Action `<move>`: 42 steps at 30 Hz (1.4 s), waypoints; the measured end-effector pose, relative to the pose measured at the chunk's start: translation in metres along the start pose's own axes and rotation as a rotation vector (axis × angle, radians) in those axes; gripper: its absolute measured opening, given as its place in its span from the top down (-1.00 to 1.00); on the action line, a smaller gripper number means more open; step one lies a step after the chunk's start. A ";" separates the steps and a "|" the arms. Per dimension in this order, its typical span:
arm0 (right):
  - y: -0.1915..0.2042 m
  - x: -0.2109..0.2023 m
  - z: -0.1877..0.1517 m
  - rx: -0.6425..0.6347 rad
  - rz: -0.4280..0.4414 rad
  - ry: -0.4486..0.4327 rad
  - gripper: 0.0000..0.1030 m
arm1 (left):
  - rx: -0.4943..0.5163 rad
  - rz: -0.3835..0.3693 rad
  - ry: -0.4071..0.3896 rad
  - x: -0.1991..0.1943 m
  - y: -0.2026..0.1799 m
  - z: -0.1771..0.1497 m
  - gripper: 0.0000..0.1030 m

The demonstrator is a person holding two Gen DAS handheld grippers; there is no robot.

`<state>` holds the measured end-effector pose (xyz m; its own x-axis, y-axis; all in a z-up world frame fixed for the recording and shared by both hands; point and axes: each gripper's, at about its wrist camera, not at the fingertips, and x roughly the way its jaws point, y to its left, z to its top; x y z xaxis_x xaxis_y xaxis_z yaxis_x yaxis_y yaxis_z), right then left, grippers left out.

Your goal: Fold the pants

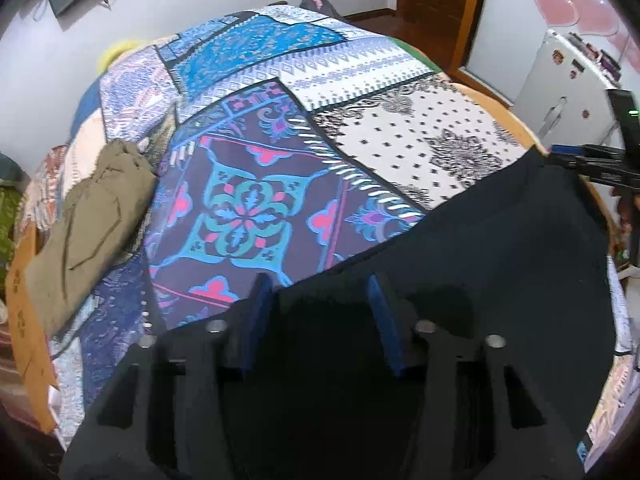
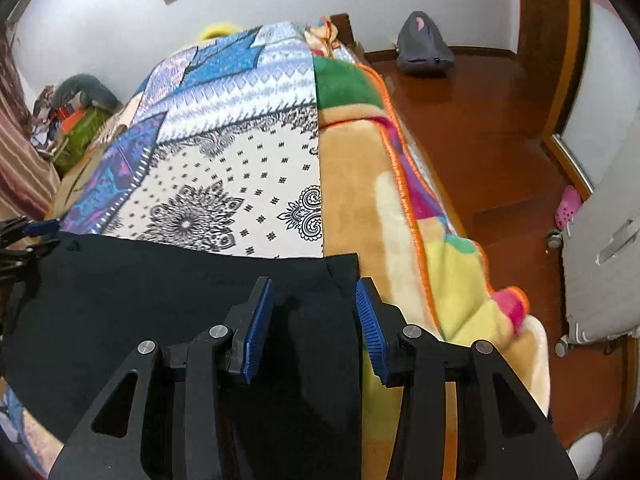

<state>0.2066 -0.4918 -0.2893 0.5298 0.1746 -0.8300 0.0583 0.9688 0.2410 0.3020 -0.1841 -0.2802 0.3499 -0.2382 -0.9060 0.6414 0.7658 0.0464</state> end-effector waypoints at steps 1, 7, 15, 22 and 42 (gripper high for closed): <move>-0.001 0.003 0.001 -0.004 0.005 0.005 0.24 | 0.001 -0.012 0.001 -0.001 -0.001 0.000 0.37; 0.003 0.014 0.001 -0.068 -0.009 0.034 0.43 | 0.071 0.021 -0.013 -0.003 -0.022 -0.002 0.86; 0.011 -0.005 -0.001 -0.131 -0.073 -0.052 0.86 | 0.060 0.043 -0.022 -0.008 -0.026 -0.003 0.96; -0.001 -0.031 0.009 -0.099 -0.133 -0.187 0.96 | 0.048 0.079 -0.063 -0.020 -0.023 0.000 0.96; 0.083 -0.040 -0.011 -0.162 0.151 -0.059 0.18 | -0.016 -0.033 -0.061 -0.040 -0.054 -0.004 0.70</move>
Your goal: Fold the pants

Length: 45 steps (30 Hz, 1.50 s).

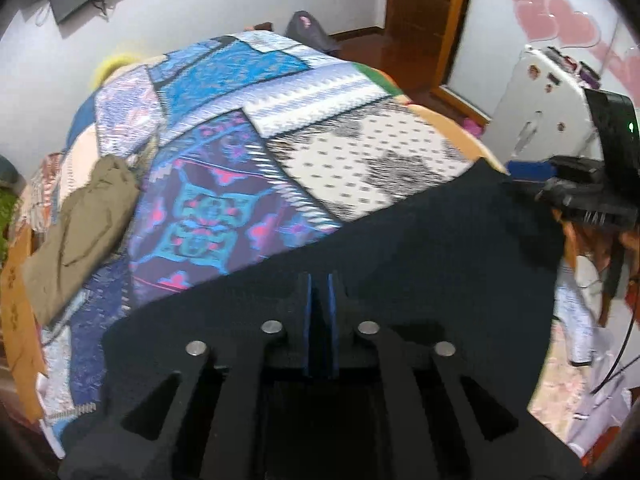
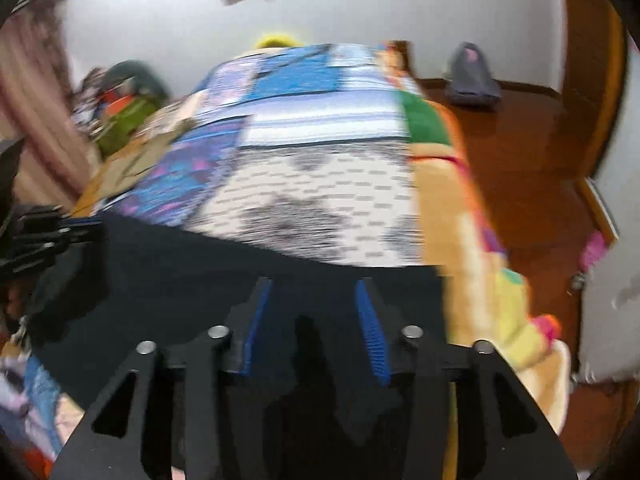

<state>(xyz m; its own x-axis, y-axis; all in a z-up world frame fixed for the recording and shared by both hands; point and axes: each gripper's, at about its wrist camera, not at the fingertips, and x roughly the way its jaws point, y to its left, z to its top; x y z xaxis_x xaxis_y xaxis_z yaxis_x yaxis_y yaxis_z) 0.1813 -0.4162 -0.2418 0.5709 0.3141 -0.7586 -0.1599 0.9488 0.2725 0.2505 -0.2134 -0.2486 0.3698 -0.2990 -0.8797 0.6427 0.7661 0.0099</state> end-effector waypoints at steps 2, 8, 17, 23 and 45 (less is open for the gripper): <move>0.017 0.013 -0.006 -0.031 0.026 0.037 0.15 | -0.003 -0.001 0.015 0.005 -0.010 -0.004 0.50; 0.014 0.029 -0.031 0.009 0.041 0.113 0.14 | -0.035 0.004 0.028 0.009 -0.028 -0.024 0.44; 0.021 -0.012 -0.036 -0.019 -0.010 0.102 0.14 | -0.135 -0.006 -0.018 -0.034 -0.017 -0.056 0.44; 0.069 -0.040 -0.031 -0.117 0.051 0.005 0.14 | -0.209 0.060 -0.074 -0.083 0.011 -0.089 0.44; 0.127 -0.021 -0.064 -0.317 0.049 0.054 0.76 | -0.032 -0.016 -0.065 -0.079 -0.066 -0.111 0.44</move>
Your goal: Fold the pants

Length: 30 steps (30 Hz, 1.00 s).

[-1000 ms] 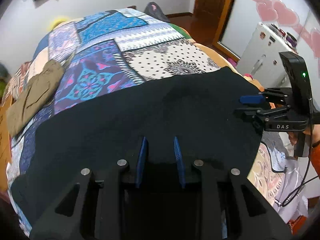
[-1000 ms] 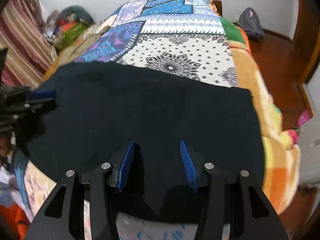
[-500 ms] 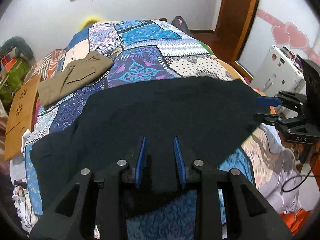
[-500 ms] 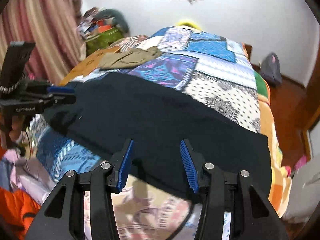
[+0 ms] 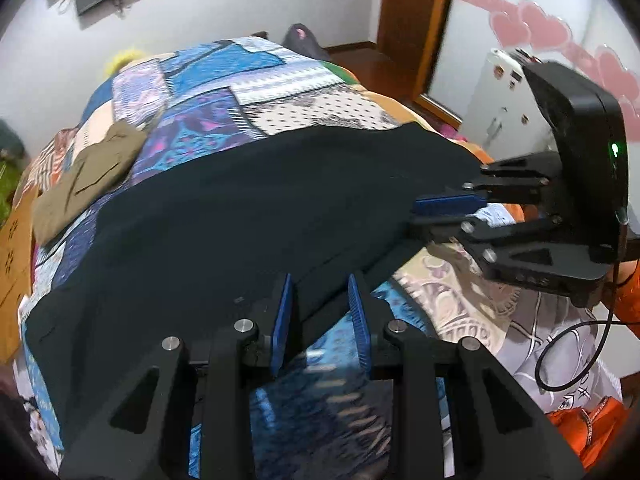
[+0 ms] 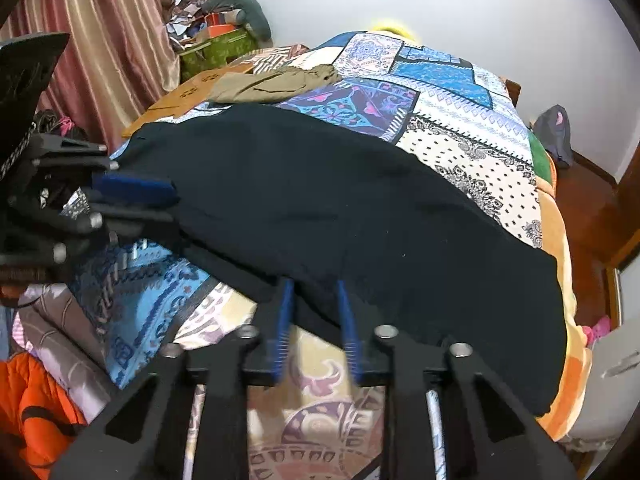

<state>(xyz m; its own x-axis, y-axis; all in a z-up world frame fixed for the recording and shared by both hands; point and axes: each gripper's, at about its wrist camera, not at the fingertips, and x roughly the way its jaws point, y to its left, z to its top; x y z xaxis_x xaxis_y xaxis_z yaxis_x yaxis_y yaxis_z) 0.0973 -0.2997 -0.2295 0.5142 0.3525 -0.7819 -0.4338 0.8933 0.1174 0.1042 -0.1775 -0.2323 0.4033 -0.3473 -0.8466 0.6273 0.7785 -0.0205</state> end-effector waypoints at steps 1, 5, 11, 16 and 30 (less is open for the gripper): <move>-0.002 0.000 0.000 0.006 0.009 -0.006 0.79 | 0.010 0.000 0.004 0.003 -0.004 0.002 0.44; -0.001 -0.005 0.000 0.013 0.033 -0.033 0.86 | 0.040 0.025 0.014 0.014 -0.012 0.009 0.44; -0.007 -0.015 0.001 0.050 0.093 -0.056 0.88 | 0.045 0.041 0.008 0.022 -0.011 0.016 0.71; -0.007 -0.021 -0.002 0.057 0.121 -0.063 0.94 | 0.056 0.024 -0.003 0.018 -0.012 0.016 0.92; -0.007 -0.027 0.012 0.122 0.119 -0.089 0.85 | -0.012 -0.072 -0.002 -0.001 -0.012 0.012 0.98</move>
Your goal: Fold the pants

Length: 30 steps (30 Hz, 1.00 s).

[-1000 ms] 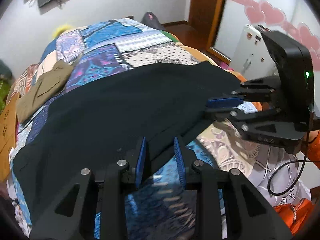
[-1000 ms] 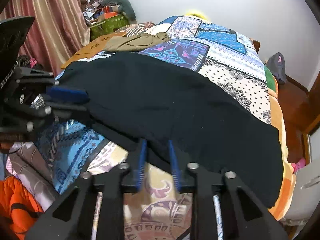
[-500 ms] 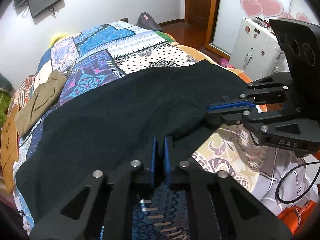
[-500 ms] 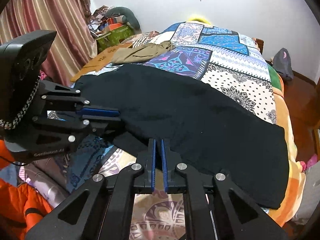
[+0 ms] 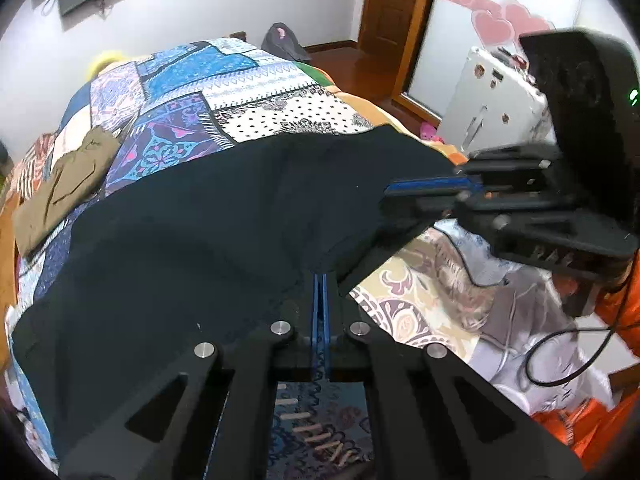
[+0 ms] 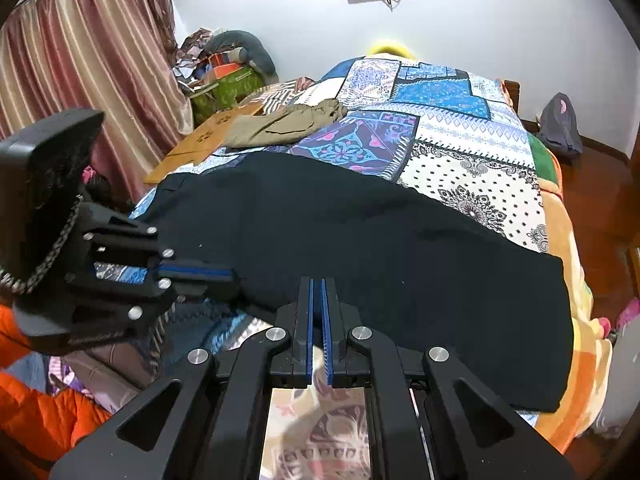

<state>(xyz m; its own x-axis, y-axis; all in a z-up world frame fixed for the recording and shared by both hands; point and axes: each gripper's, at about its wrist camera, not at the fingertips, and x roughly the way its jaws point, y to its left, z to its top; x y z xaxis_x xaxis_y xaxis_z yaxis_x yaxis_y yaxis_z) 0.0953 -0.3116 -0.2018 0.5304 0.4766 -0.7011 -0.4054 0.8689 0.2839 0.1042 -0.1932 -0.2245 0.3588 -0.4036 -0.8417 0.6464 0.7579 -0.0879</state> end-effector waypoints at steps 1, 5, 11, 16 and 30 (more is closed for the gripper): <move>-0.001 0.003 0.001 0.011 0.007 0.006 0.75 | -0.019 -0.011 -0.009 -0.004 0.003 0.002 0.98; 0.000 0.012 0.003 0.019 -0.006 0.009 0.40 | -0.068 0.007 -0.078 -0.024 0.017 0.015 0.93; -0.009 0.036 0.001 0.046 -0.014 0.058 0.40 | -0.173 0.111 -0.065 -0.004 0.058 0.028 0.88; -0.015 0.040 -0.009 0.057 0.014 0.077 0.39 | -0.273 0.161 0.030 0.040 0.091 0.011 0.86; 0.019 0.027 0.040 -0.060 -0.024 0.080 0.27 | -0.414 0.247 -0.114 -0.034 0.162 -0.024 0.60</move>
<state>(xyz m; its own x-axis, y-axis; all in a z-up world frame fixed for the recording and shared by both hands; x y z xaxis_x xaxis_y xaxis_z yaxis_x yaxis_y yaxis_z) 0.1316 -0.2770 -0.1890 0.4804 0.4411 -0.7581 -0.4381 0.8694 0.2283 0.1807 -0.0442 -0.2227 0.5538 -0.2218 -0.8025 0.2195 0.9687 -0.1163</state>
